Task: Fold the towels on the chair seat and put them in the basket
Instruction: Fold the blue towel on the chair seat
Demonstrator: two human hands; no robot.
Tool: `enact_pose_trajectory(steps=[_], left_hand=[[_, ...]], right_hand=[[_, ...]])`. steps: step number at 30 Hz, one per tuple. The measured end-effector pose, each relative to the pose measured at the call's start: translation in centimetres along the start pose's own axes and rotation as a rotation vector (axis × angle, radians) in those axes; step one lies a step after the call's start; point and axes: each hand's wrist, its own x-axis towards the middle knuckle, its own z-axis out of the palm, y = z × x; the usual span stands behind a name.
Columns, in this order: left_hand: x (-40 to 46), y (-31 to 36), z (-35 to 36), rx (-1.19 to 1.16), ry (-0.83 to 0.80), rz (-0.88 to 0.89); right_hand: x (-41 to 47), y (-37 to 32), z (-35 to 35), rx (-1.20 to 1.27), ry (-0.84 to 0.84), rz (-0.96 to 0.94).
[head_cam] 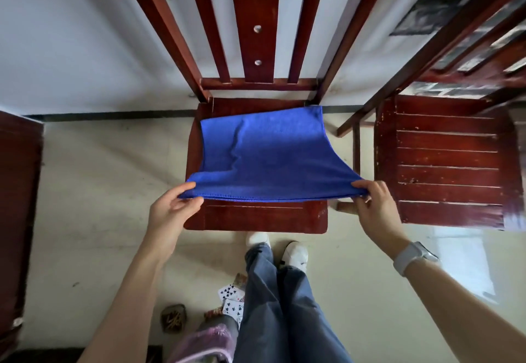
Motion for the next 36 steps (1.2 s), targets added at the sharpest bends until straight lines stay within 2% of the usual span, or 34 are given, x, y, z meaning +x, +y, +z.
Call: enact_pose_trajectory(steps=[2,6,10,13,15,18,22,26,29,36], left_hand=[[-0.4,2.1,-0.2,0.161,0.008,0.081],[-1.4,5.9,-0.7,0.456,0.125,0.322],[-2.5,9.4,-0.9,0.606,0.211,0.575],[-3.7,11.0,-1.4,0.707,0.209,0.711],[-4.9,11.3,-1.6,0.768,0.193,0.746],[-7.1,10.4,-1.8,0.698,0.199,0.701],[-9.2,7.9,-2.3,0.47,0.147,0.43],[-11.2,5.6,-2.9,0.234,0.009,0.24],[-11.9,4.3,-3.6,0.281,0.011,0.193],[-10.8,3.2,-4.5,0.383,-0.032,0.155]], right_hand=[[0.5,-1.1,-2.1,-0.038,0.049,-0.072],[0.7,-3.6,-6.3,-0.089,0.139,-0.21],[0.8,-5.7,-10.2,-0.092,0.231,-0.294],[0.6,-6.6,-12.2,-0.084,0.32,-0.326],[0.2,-6.8,-13.1,-0.048,0.314,-0.336],[-1.4,-6.2,-13.5,0.032,0.208,-0.332],[-4.4,-4.2,-13.5,0.154,0.011,-0.067],[-7.5,-2.5,-13.1,0.136,0.024,-0.025],[-9.2,-1.9,-12.7,0.163,0.029,-0.048],[-10.3,-1.6,-10.9,0.077,-0.074,-0.017]])
